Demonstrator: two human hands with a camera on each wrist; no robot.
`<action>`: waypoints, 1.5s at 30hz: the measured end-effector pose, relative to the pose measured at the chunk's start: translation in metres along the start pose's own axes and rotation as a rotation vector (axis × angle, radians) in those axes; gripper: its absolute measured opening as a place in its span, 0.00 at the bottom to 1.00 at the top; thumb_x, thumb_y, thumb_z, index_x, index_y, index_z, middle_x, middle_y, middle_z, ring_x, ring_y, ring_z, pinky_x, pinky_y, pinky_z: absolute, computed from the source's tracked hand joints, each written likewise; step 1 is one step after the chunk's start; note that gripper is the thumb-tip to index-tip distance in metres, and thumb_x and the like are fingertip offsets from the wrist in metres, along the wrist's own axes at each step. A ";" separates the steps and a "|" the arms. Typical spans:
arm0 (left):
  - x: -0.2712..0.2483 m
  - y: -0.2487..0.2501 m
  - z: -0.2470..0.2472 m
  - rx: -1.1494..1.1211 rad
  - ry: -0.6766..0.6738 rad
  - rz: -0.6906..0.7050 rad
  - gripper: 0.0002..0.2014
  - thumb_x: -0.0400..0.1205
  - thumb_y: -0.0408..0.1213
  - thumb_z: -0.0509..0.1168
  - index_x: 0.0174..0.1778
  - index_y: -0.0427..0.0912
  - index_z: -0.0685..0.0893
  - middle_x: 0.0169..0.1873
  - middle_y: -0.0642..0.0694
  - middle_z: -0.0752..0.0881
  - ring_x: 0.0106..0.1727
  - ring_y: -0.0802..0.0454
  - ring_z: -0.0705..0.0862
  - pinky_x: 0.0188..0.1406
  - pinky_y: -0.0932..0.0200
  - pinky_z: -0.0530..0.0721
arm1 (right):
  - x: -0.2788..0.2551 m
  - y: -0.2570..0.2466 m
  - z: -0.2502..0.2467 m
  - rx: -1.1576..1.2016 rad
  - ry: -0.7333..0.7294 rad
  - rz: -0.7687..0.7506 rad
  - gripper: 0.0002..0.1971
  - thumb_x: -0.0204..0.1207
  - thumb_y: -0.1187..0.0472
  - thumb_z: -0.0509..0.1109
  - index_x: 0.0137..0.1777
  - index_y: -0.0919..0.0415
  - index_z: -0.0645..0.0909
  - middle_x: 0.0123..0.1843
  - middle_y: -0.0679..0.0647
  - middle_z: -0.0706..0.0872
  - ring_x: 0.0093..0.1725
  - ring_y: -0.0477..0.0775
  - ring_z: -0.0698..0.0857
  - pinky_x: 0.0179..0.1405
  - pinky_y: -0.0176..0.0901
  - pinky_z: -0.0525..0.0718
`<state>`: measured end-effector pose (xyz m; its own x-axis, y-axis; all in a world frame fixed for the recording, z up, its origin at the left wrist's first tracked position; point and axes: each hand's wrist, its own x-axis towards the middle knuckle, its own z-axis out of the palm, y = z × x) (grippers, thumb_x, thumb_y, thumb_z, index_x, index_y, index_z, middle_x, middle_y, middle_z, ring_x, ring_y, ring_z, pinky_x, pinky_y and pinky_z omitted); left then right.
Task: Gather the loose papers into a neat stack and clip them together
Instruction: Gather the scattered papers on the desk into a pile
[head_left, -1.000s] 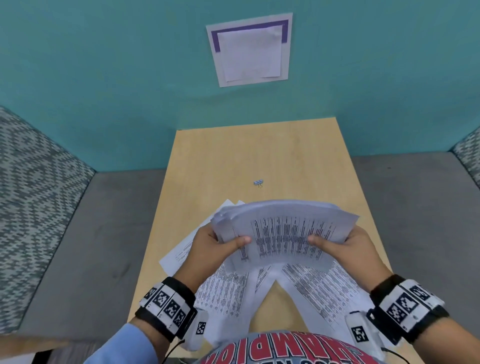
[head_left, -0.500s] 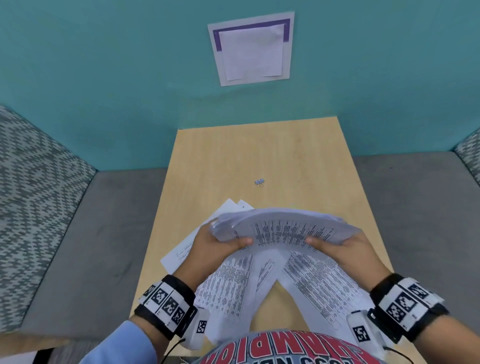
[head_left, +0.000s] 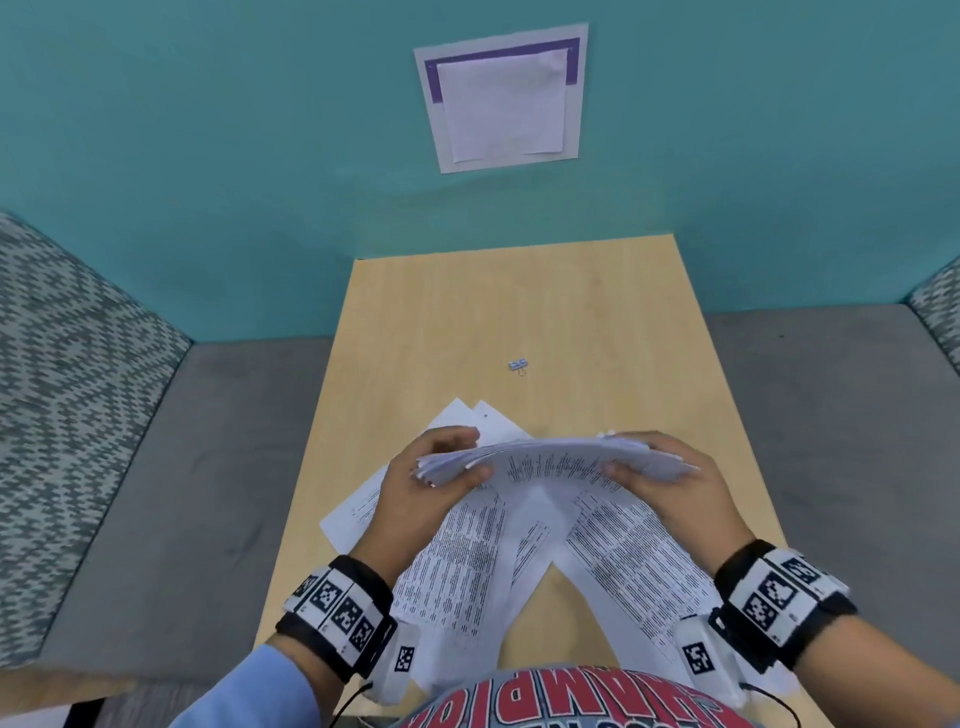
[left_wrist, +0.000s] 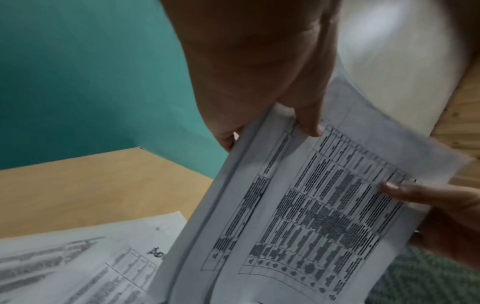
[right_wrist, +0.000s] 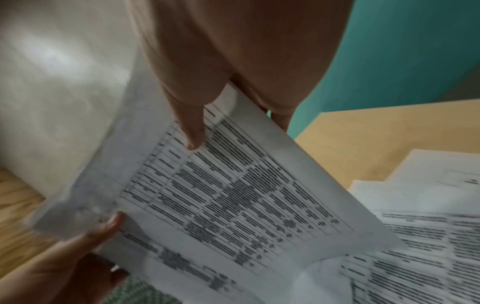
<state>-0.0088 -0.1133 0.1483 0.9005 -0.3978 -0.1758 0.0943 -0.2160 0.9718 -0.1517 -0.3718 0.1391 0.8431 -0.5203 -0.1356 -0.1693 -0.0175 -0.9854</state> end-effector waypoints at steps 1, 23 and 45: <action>0.001 -0.001 -0.002 0.021 0.023 0.001 0.18 0.76 0.29 0.85 0.59 0.47 0.94 0.57 0.50 0.96 0.58 0.53 0.93 0.54 0.60 0.89 | 0.002 0.006 0.001 -0.008 0.011 0.016 0.08 0.74 0.71 0.82 0.51 0.61 0.93 0.50 0.58 0.95 0.50 0.53 0.92 0.52 0.36 0.86; 0.021 0.088 -0.035 0.686 -0.249 0.155 0.09 0.86 0.43 0.75 0.41 0.48 0.92 0.32 0.61 0.90 0.33 0.62 0.86 0.41 0.49 0.87 | 0.027 -0.027 -0.046 -0.494 0.227 -0.041 0.49 0.52 0.42 0.93 0.74 0.53 0.78 0.70 0.46 0.80 0.68 0.45 0.80 0.69 0.30 0.77; 0.025 -0.076 -0.034 0.477 -0.200 -0.169 0.17 0.84 0.37 0.74 0.43 0.70 0.92 0.34 0.58 0.93 0.30 0.54 0.82 0.32 0.55 0.79 | 0.009 0.070 -0.032 -0.302 -0.103 0.269 0.17 0.82 0.66 0.76 0.32 0.50 0.83 0.21 0.41 0.81 0.24 0.42 0.73 0.27 0.33 0.69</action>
<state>0.0208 -0.0766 0.0755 0.7870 -0.4742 -0.3946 -0.0145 -0.6537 0.7566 -0.1721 -0.4048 0.0717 0.7926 -0.4524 -0.4088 -0.5197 -0.1505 -0.8410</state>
